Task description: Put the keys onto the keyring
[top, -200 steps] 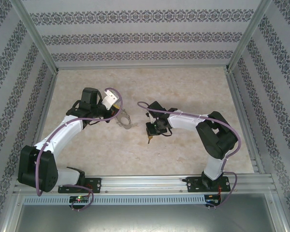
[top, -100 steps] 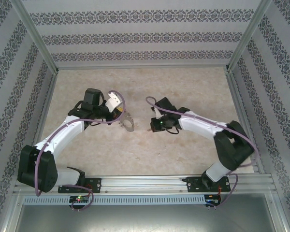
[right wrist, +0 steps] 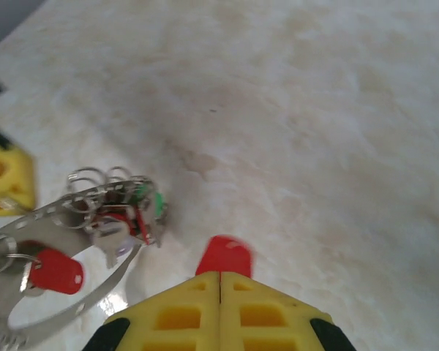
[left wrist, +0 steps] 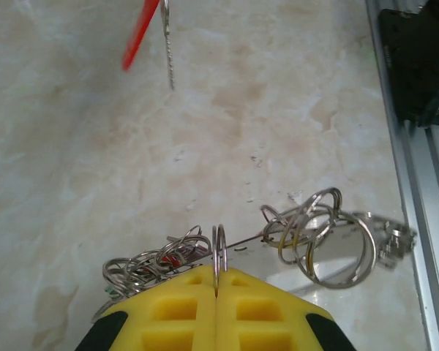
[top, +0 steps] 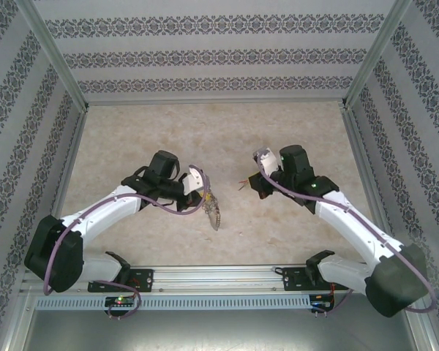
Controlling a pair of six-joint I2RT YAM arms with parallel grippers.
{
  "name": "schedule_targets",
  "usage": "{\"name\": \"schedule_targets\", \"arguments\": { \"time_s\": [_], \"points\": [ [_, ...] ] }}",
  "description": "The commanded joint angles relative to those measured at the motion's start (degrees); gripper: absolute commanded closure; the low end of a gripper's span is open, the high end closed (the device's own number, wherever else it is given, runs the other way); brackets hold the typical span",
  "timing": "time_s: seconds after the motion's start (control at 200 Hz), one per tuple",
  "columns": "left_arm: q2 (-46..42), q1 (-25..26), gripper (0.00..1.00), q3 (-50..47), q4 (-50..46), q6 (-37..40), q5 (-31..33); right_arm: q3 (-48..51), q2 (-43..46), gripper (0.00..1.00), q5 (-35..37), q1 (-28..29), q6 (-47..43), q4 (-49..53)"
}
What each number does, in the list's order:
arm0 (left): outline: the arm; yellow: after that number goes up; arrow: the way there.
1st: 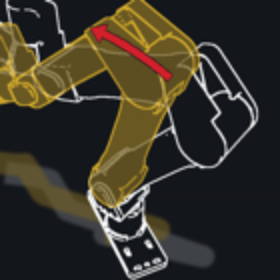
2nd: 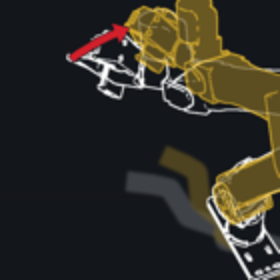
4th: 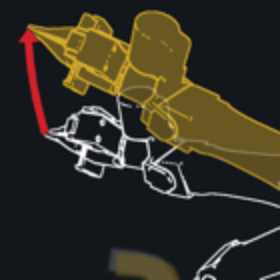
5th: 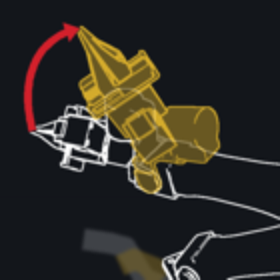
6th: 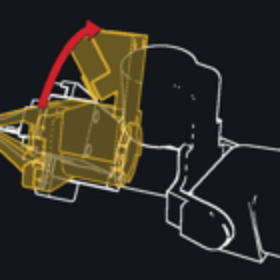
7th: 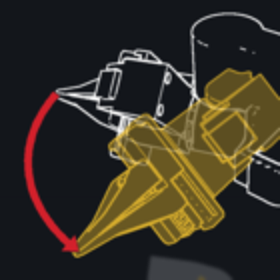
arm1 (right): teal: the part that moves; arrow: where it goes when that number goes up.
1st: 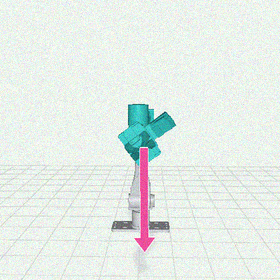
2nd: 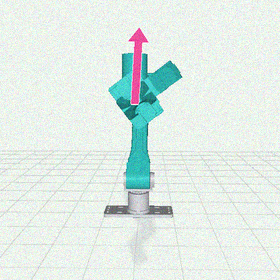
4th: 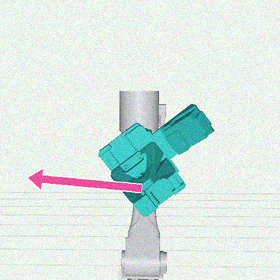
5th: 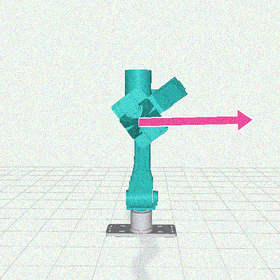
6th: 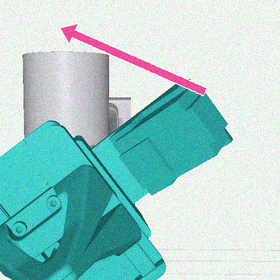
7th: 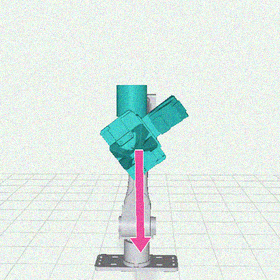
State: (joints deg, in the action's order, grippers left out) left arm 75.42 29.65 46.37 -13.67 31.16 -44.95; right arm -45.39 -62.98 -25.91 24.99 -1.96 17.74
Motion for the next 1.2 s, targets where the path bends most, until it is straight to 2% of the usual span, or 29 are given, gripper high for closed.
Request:
{"name": "schedule_targets", "arguments": {
  "time_s": [0.0, 0.085, 0.18, 0.245, 0.495, 0.639, 0.819, 1.194],
  "points": [
    [0.85, 1.83, 1.0, -0.77, 5.37, 0.34, -2.32, 2.8, 2.01, 1.0, -8.82, 1.45, -12.52, -3.49],
    [1.56, 2.85, 1.0, -1.66, 7.88, -0.94, -2.46, 3.71, 1.91, 1.0, -10.85, 3.13, -17.71, -4.02],
    [2.64, 3.75, 1.0, -1.29, 8.6, -1.42, -2.68, 3.63, 0.44, 1.0, -8.07, 5.31, -19.95, -5.14],
    [3.47, 4.16, 1.0, -0.87, 8.84, -1.86, -2.87, 2.41, -1.26, 1.0, -9.23, 6.56, -21.14, -4.39],
    [5.28, 4.89, 1.0, -0.55, 10.78, -4.66, -1.74, 2.66, -4.85, 1.0, -17.26, 8.67, -19.0, -6.44],
    [5.52, 5.14, 1.0, -0.58, 11.3, -5.16, -1.63, 3.47, -4.99, 1.0, -19.44, 8.76, -18.03, -8.05],
    [5.37, 5.2, 1.0, -0.45, 11.23, -5.27, -1.78, 2.59, -7.1, 1.0, -20.35, 8.84, -16.79, -9.0],
    [5.31, 5.17, 1.0, -0.38, 12.06, -6.7, -2.43, 3.86, -10.49, 1.0, -21.99, 9.55, -11.98, -19.3]
  ]
}}
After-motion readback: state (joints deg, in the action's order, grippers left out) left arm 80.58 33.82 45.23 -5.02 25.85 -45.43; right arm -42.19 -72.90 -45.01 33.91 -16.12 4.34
